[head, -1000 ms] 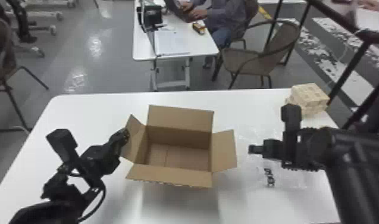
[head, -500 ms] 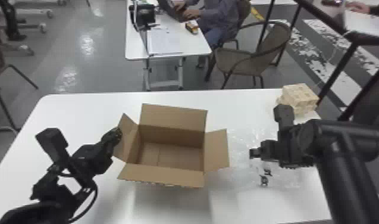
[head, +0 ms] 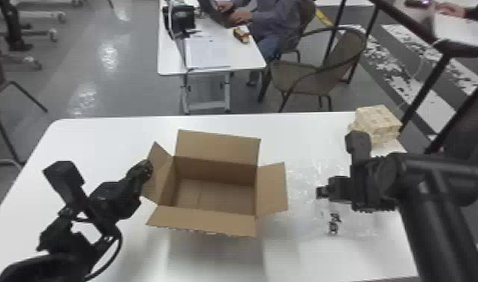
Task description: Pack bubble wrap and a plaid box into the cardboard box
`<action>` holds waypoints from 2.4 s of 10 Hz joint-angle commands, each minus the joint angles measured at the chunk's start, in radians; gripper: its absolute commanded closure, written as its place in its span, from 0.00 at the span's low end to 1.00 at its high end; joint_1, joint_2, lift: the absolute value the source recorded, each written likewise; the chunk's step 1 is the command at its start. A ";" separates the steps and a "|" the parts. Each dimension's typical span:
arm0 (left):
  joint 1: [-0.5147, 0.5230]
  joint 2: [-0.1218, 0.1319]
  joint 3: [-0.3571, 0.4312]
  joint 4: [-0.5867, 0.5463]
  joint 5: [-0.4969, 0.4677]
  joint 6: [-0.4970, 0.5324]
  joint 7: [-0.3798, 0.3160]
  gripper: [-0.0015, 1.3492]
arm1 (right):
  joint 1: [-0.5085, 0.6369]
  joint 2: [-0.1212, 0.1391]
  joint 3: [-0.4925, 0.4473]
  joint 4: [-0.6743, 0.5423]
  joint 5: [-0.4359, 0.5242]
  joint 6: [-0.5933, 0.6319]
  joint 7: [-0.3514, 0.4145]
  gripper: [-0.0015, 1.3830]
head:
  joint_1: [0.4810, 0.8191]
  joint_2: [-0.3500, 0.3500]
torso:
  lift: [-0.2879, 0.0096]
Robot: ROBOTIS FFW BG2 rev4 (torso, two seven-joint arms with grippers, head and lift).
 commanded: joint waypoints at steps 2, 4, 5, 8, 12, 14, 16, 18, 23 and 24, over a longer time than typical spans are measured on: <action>0.001 0.003 0.000 0.000 0.007 -0.002 0.000 0.88 | 0.010 0.003 0.010 0.004 0.038 -0.014 0.000 0.57 | 0.63 0.41 | 0.73; 0.001 0.006 0.001 0.000 0.012 0.000 0.000 0.88 | 0.020 0.003 0.010 0.007 0.047 -0.037 0.000 0.83 | 0.63 0.41 | 0.73; 0.001 0.006 0.001 0.002 0.012 0.002 0.000 0.88 | 0.018 0.003 0.016 0.003 0.059 -0.036 0.000 0.87 | 0.63 0.41 | 0.73; 0.001 0.008 0.001 0.002 0.013 0.003 0.000 0.88 | 0.024 -0.009 0.030 -0.022 0.062 -0.039 0.043 0.93 | 0.63 0.40 | 0.73; 0.001 0.005 0.006 0.005 0.012 0.003 0.000 0.88 | 0.092 -0.068 -0.030 -0.235 0.044 0.061 0.233 0.93 | 0.63 0.41 | 0.73; 0.001 0.000 0.008 0.006 0.012 0.000 0.006 0.88 | 0.128 -0.086 -0.070 -0.347 0.054 0.095 0.304 0.93 | 0.63 0.40 | 0.73; 0.001 0.000 0.004 0.015 0.016 -0.011 0.018 0.88 | 0.159 -0.092 -0.108 -0.435 0.054 0.107 0.396 0.93 | 0.63 0.39 | 0.73; 0.009 -0.003 0.001 0.021 0.030 -0.037 0.055 0.88 | 0.179 -0.092 -0.126 -0.520 0.053 0.107 0.445 0.93 | 0.63 0.40 | 0.73; 0.046 -0.003 -0.069 0.023 0.084 -0.138 0.212 0.88 | 0.153 -0.060 -0.128 -0.571 -0.001 0.039 0.486 0.93 | 0.63 0.45 | 0.73; 0.046 -0.003 -0.071 0.023 0.084 -0.140 0.215 0.88 | 0.141 -0.058 -0.128 -0.586 -0.021 0.029 0.486 0.93 | 0.63 0.46 | 0.73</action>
